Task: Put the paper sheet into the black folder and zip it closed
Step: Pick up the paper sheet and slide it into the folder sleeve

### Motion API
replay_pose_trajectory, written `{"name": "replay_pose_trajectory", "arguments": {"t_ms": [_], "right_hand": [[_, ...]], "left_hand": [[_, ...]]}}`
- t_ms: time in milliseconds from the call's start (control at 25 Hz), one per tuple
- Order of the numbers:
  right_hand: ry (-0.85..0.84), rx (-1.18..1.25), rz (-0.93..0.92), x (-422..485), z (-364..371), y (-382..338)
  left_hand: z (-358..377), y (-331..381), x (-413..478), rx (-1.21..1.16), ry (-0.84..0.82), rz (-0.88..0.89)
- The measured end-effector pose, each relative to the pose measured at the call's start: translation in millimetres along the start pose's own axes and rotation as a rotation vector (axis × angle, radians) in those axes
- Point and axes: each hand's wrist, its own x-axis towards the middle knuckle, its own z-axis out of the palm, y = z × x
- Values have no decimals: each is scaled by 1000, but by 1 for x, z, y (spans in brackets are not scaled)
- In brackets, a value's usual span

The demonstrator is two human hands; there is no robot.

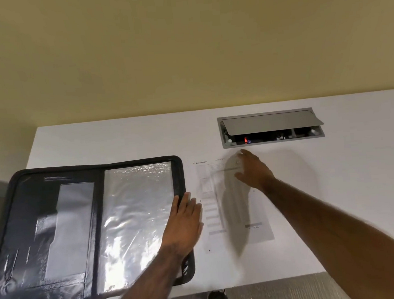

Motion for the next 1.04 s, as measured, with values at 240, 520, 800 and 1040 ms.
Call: {"name": "replay_pose_trajectory", "arguments": {"t_ms": [240,520,800,1040], "right_hand": [[-94,-115,-51,19,-3,11],[2,-128,-66,35,-13,12],[46,888,123,-14,-2,8],[-18,948,321,-72,21,15]], "left_hand": [[-2,8,2,-41,12,-69],[3,19,2,-58,-1,-157],[10,22,3,-82,54,-167],[12,20,5,-271,91,-163]]}}
